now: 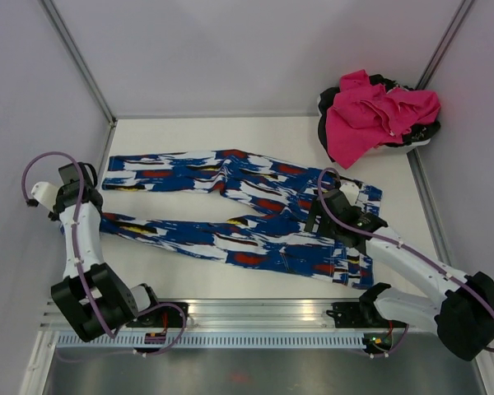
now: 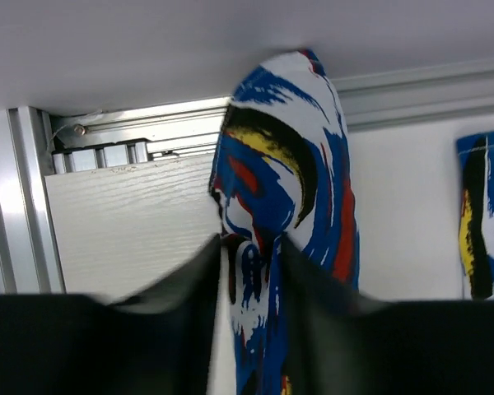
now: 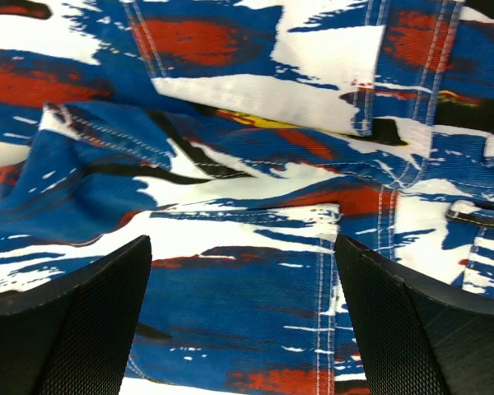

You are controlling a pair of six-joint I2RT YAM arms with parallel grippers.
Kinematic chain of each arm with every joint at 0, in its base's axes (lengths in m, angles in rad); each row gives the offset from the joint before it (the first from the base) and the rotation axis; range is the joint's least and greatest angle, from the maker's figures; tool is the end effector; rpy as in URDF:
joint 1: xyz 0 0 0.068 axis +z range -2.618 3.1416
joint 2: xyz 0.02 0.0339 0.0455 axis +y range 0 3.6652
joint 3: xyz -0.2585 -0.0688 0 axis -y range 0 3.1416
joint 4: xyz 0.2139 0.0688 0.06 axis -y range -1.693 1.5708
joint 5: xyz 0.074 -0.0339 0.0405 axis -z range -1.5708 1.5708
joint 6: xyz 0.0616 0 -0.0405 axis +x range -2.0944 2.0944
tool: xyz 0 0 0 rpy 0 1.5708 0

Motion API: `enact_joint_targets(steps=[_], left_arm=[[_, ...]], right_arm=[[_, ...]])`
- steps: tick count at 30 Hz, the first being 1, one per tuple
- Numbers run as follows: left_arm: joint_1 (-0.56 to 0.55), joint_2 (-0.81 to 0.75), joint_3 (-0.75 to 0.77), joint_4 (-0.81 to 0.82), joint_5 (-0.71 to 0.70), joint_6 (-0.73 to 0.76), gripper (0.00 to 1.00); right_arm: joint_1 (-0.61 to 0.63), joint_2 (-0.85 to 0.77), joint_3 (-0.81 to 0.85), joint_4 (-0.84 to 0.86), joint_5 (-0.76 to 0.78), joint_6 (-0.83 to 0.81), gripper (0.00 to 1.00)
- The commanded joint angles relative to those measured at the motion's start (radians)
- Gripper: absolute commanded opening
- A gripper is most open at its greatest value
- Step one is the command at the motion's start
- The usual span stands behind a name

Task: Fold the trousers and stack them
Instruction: Flatten the trousers out

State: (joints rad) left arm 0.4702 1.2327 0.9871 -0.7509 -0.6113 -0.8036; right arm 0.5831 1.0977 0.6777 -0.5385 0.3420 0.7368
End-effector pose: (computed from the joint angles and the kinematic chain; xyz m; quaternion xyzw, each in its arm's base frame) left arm 0.1836 0.1330 0.2591 -0.6124 0.6846 0.2398 0.3142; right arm 0.1766 0.0917 0.2031 0.1233 0.9329 0.0539 0.3341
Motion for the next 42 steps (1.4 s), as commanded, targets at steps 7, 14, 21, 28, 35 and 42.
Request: enact_joint_targets(steps=[7,14,21,28,35,42], left_arm=[[0.007,-0.061,0.022,0.059,0.097,0.101,0.92],[-0.170,-0.199,-0.071,0.156,0.456,0.230,0.90],[-0.586,-0.257,-0.177,0.205,0.507,0.092,0.83],[-0.978,-0.187,-0.237,0.235,0.417,0.000,0.80],[-1.199,-0.063,-0.226,0.341,0.386,0.024,0.79],[-1.406,0.183,-0.108,0.404,0.352,0.084,0.79]], right_arm=[[-0.020,0.122,-0.026,0.063,-0.032,-0.025,0.98],[-0.022,0.195,-0.090,0.150,-0.063,-0.043,0.94],[-0.037,0.212,-0.153,0.172,-0.067,-0.057,0.37],[-0.133,0.208,-0.169,0.141,-0.098,-0.027,0.00],[-0.336,0.203,-0.078,0.060,-0.066,-0.117,0.00],[-0.445,0.157,0.021,-0.011,-0.193,-0.275,0.03]])
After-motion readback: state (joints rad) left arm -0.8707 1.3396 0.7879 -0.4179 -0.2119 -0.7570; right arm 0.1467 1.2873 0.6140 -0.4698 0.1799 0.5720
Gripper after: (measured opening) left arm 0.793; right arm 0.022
